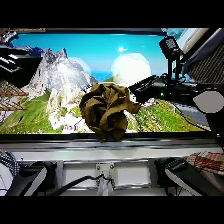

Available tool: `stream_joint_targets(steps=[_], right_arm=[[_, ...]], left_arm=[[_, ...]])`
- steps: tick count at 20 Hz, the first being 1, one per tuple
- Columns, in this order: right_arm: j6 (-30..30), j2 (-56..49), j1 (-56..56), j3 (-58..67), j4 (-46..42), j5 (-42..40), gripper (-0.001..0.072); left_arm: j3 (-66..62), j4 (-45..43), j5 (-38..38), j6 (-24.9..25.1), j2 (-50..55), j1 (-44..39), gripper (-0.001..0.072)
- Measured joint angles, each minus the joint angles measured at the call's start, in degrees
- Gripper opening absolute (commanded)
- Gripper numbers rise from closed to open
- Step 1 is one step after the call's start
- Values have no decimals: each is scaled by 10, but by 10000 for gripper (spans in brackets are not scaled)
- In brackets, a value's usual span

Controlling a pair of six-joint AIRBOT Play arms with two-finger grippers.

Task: Fold the clothes and pants, and hang the long-sleeved shirts on hangers.

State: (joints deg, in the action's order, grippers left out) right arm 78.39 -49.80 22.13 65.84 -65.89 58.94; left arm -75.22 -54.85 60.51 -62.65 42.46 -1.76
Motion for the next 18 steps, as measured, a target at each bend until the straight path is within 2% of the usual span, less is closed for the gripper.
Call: stream_joint_targets(steps=[18], right_arm=[[0,0,0,0,0,0,350]], left_arm=[[1,0,14,-3,26,0,470]])
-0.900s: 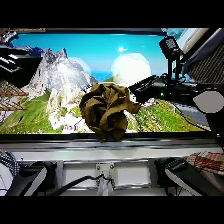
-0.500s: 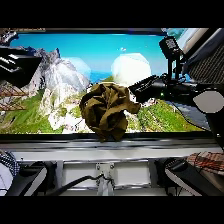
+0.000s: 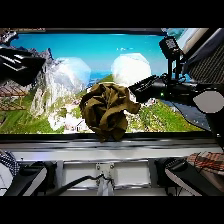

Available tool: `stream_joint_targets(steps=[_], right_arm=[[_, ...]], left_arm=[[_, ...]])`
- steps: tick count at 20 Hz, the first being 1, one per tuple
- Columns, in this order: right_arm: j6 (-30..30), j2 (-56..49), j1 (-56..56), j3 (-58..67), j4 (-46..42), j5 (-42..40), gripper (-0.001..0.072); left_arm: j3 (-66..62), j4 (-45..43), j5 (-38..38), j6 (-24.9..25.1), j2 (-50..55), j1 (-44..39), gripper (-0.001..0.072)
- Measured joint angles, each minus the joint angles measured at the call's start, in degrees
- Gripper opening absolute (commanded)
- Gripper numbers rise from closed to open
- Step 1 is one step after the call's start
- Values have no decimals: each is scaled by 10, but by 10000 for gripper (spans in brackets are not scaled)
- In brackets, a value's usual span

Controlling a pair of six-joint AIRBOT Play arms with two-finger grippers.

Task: Fold the clothes and pants, and hang the long-sleeved shirts on hangers.

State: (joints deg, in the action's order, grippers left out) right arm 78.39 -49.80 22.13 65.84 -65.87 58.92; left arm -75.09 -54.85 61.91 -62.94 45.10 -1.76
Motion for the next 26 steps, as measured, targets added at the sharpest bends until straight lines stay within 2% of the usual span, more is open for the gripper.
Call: stream_joint_targets(steps=[3,7,12,15,16,17,18,20,21,26], right_arm=[[0,0,0,0,0,-26,350],[0,0,0,0,1,-89,350],[1,0,0,0,12,-140,350],[2,0,0,0,13,-157,365],[6,0,-3,0,3,-163,370],[14,-1,-8,0,-7,-165,383],[28,-3,-17,0,-17,-165,429],[51,-8,-40,-1,-30,-150,429],[58,-12,-52,-2,-36,-136,429],[76,-21,-97,-8,-46,-60,428]], left_arm=[[16,7,32,-28,18,0,469],[83,89,58,-54,15,-5,470],[223,129,52,-62,-9,-68,471],[299,137,19,-70,-13,-142,501],[316,137,3,-70,-12,-169,532],[328,132,-18,-71,-9,-197,572],[337,125,-44,-72,-2,-226,590],[348,115,-96,-74,18,-272,616],[351,111,-116,-74,32,-288,720],[347,102,-174,-74,129,-329,720]])
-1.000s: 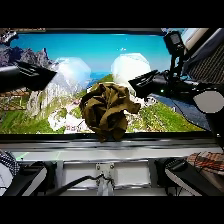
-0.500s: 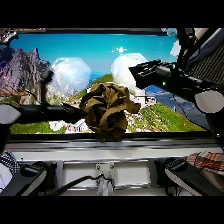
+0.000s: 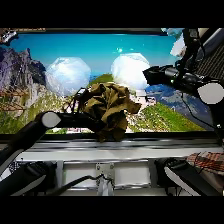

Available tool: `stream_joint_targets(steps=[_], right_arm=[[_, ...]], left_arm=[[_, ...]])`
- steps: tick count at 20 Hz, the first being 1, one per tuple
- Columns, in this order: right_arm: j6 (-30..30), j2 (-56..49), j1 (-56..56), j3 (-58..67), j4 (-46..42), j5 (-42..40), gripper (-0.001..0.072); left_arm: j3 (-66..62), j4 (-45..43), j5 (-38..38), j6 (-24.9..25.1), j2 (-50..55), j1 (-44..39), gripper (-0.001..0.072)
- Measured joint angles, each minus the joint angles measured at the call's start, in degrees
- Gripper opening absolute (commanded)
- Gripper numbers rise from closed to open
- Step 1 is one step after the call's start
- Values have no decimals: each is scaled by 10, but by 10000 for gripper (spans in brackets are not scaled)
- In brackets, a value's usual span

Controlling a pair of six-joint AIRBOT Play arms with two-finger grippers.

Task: Fold the clothes and pants, and hang the long-sleeved shirts on hangers.

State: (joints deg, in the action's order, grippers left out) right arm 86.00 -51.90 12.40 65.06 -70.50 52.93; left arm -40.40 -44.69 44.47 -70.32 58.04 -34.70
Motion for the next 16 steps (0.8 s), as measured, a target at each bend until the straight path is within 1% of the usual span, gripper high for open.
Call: stream_joint_targets(steps=[5,6,7,8,9,10,13,16], right_arm=[[1,-2,-10,-11,0,40,428],[1,-2,-11,-12,0,44,428],[1,-2,-12,-13,1,48,428],[1,-2,-12,-14,2,50,428],[1,-2,-12,-14,1,53,428],[1,-2,-12,-15,1,56,428],[-1,-2,-13,-16,-1,72,427],[-17,-2,-13,-25,-2,90,427]], left_arm=[[-38,-28,-14,15,75,-8,720],[-45,-30,-16,17,88,-9,704],[-51,-30,-17,18,102,-11,621],[-55,-28,-17,19,116,-14,363],[-59,-23,-17,19,130,-16,60],[-61,-20,-16,20,142,-17,23],[-80,-15,12,21,153,-3,22],[-146,-14,44,21,117,32,21]])
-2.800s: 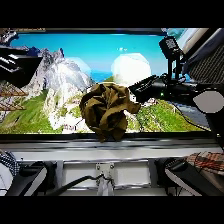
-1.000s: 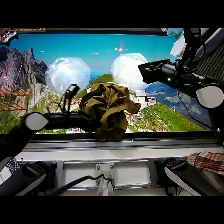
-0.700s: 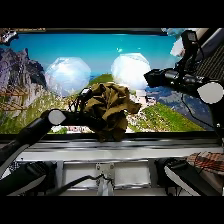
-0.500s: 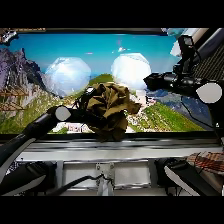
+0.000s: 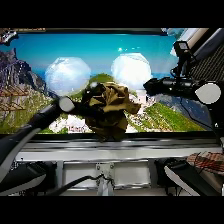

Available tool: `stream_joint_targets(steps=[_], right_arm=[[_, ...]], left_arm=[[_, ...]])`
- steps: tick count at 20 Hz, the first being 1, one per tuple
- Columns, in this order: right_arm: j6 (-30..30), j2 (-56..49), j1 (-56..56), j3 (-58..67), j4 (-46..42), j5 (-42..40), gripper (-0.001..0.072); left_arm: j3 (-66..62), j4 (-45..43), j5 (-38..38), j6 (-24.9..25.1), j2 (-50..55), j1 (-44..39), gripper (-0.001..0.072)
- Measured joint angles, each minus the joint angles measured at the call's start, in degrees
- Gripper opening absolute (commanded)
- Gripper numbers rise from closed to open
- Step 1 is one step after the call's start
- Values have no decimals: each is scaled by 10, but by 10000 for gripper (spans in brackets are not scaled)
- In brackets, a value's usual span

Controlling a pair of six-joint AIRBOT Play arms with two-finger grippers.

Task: Fold the clothes and pants, and hang the long-sleeved shirts on hangers.

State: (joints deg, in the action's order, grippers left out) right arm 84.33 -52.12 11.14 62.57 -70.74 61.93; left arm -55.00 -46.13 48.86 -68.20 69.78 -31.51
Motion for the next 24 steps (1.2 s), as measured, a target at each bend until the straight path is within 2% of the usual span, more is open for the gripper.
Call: stream_joint_targets(steps=[2,4,8,10,12,16,17,19,21,22,24], right_arm=[[-12,2,1,-20,0,15,408],[-19,13,8,-56,0,23,336],[14,86,62,-157,2,-8,337],[48,139,103,-206,-1,-44,398],[75,183,140,-247,-12,-81,538],[118,198,164,-300,-72,-156,545],[125,188,160,-306,-80,-183,582],[129,156,152,-309,-70,-231,590],[89,115,148,-306,-18,-266,606],[55,94,147,-303,15,-278,635],[-17,51,145,-295,83,-295,638]], left_arm=[[-72,-4,12,0,-30,24,21],[-150,-14,24,0,-47,40,22],[-260,-23,40,0,-60,52,21],[-282,-24,48,0,-62,53,22],[-294,-26,57,0,-63,54,21],[-304,-28,83,0,-67,54,21],[-305,-28,88,0,-69,54,21],[-306,-28,96,0,-76,54,21],[-307,-27,100,0,-81,54,21],[-308,-27,103,0,-83,54,21],[-308,-27,105,0,-86,54,21]])
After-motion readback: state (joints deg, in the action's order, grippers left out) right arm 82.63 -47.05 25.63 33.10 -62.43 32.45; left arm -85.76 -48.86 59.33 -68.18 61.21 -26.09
